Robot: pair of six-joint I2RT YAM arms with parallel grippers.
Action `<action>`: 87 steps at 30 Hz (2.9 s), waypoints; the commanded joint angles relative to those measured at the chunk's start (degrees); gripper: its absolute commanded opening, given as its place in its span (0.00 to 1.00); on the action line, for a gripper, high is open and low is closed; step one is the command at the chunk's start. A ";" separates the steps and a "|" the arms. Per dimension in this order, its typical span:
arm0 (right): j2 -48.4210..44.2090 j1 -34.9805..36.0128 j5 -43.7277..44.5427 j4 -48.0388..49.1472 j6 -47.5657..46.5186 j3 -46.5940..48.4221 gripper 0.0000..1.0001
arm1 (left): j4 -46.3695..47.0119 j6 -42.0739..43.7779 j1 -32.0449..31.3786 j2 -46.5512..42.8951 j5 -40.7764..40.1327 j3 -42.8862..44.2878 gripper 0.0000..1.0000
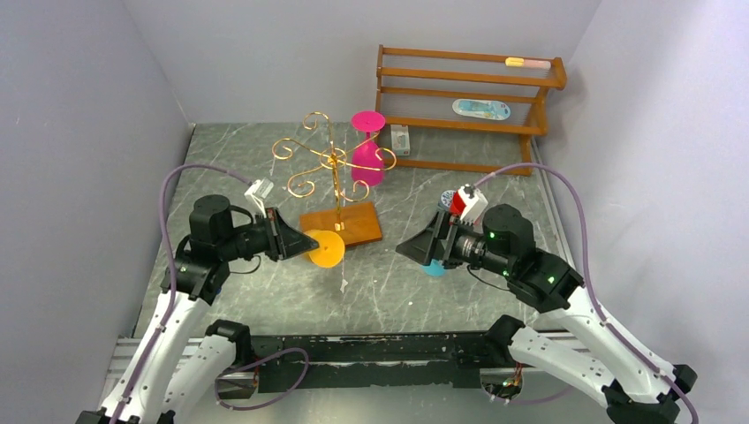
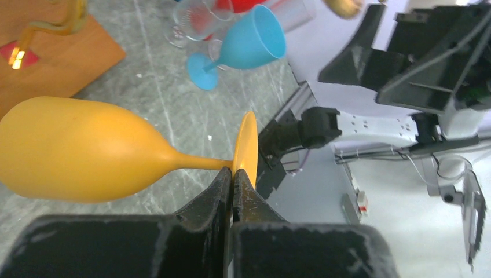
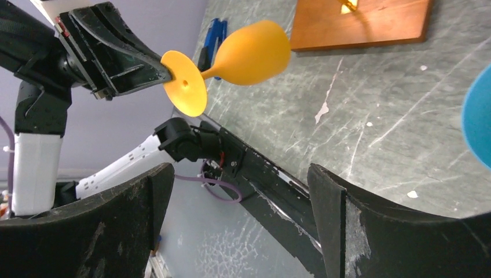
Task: Take the wine glass off the wine glass rack
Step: Place the wine glass at the center of the board.
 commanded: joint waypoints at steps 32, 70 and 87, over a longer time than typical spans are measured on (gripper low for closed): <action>10.49 5.55 -23.31 25.51 2.59 -4.57 0.43 | 18.86 -4.14 -21.49 4.62 2.52 1.84 0.05; 4.57 5.58 -16.61 25.11 5.33 -6.95 0.00 | 31.53 -11.88 -31.58 2.82 -9.04 -5.72 0.29; 3.22 5.54 -14.62 20.19 4.58 -5.50 0.31 | 23.33 -5.44 -33.02 4.06 -7.47 -3.71 0.05</action>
